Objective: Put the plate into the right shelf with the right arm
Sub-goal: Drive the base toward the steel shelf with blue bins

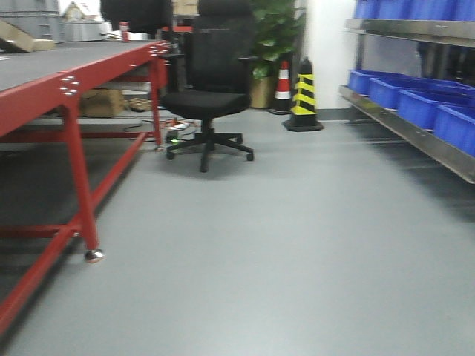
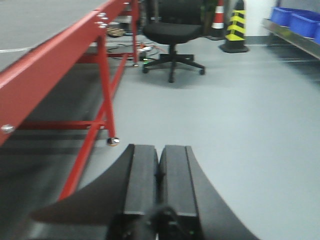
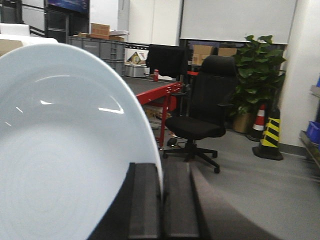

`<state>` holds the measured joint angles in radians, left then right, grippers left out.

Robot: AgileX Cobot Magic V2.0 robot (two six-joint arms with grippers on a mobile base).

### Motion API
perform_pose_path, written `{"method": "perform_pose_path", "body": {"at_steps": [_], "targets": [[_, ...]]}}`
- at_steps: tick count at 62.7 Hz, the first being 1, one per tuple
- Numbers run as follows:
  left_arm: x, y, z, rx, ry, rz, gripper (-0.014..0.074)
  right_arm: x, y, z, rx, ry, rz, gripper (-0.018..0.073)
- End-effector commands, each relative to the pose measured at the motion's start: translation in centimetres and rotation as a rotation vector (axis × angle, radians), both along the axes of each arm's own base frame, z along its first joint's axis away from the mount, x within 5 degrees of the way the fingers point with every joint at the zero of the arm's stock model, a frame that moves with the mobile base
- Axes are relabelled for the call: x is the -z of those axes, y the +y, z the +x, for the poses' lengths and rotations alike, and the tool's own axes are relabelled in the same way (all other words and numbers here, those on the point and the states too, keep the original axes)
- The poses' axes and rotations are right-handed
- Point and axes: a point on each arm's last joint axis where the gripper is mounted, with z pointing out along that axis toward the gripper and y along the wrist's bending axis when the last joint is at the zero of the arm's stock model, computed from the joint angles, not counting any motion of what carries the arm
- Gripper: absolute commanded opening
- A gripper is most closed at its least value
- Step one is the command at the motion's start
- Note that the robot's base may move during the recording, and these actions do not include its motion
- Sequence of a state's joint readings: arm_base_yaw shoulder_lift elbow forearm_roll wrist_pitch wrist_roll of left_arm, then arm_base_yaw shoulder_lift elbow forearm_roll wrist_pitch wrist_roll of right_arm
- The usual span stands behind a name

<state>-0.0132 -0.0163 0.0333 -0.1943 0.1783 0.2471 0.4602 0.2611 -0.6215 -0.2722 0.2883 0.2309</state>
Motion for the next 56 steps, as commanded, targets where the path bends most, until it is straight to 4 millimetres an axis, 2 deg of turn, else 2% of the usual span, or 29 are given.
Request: {"method": "perform_pose_path", "body": {"at_steps": [1, 56], "targets": [[-0.56, 0.08, 0.0, -0.006, -0.086, -0.013, -0.0047, -1.62, 0.06, -0.32, -0.014, -0.112, 0.022, 0.0038], [-0.54, 0.09, 0.03, -0.008, -0.081, -0.013, -0.0047, -1.53, 0.15, -0.1, -0.013, -0.098, 0.016, 0.0038]]}}
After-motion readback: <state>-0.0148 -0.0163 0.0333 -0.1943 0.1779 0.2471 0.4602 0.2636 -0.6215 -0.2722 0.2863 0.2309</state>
